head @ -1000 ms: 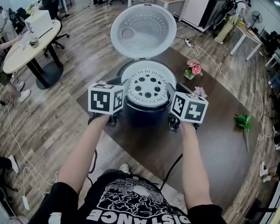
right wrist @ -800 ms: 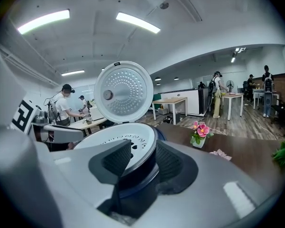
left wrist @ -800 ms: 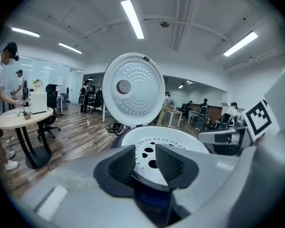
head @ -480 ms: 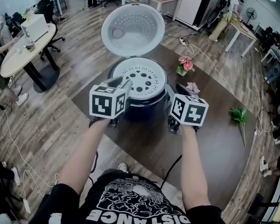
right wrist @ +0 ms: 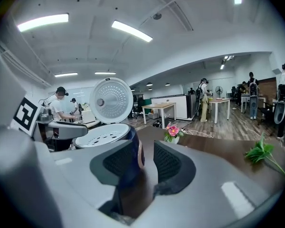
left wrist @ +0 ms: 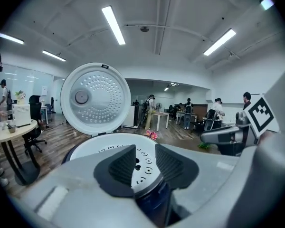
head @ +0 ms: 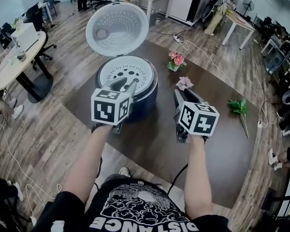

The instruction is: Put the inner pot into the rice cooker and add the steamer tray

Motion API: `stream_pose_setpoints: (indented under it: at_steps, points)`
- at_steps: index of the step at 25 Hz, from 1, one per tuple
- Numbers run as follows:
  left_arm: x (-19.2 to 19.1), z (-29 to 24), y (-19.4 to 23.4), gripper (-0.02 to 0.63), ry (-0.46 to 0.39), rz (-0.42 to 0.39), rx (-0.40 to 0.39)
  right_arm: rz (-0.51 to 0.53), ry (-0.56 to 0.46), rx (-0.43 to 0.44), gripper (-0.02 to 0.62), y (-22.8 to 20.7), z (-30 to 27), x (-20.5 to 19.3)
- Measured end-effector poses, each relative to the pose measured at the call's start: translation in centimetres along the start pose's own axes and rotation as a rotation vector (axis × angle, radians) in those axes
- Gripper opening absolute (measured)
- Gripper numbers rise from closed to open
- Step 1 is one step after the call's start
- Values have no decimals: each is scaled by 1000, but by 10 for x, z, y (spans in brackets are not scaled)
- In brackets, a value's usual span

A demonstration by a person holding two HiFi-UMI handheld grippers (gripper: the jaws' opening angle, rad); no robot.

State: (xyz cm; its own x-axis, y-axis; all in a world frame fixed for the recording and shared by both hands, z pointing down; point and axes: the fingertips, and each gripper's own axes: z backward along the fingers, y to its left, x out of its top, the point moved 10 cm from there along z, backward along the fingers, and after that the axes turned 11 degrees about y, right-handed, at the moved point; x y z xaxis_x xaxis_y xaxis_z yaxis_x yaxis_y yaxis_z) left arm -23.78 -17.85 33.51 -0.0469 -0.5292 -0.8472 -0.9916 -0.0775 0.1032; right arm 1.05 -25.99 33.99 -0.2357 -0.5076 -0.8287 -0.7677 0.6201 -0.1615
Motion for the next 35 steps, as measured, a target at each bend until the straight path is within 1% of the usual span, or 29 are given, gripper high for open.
stream_pose_setpoints:
  at_steps: [2, 6, 8, 14, 17, 18, 23, 28, 35]
  points:
    - [0, -2, -7, 124, -4, -5, -17, -4, -12, -27, 131, -7, 12, -4]
    - [0, -10, -37, 123, 2, -33, -68, -12, -25, -82, 109, -29, 43, -16]
    - [1, -13, -47, 106, 5, -45, -95, -14, -31, -106, 93, -36, 55, -21]
    - [6, -19, -76, 90, -2, -120, -193, -56, -62, -177, 46, -54, 85, -36]
    - [9, -23, -88, 69, -7, -127, -216, -57, -87, -209, 5, -65, 102, -39]
    - [10, -25, -92, 58, -10, -129, -224, -57, -94, -221, 0, -68, 107, -40]
    - [17, -31, -110, 6, -29, -159, -277, -63, -116, -286, -2, -80, 128, -46]
    - [19, -33, -121, 3, -35, -177, -307, -52, -130, -322, -2, -84, 140, -50]
    - [20, -32, -128, 3, -28, -179, -325, -49, -139, -339, -2, -87, 150, -53]
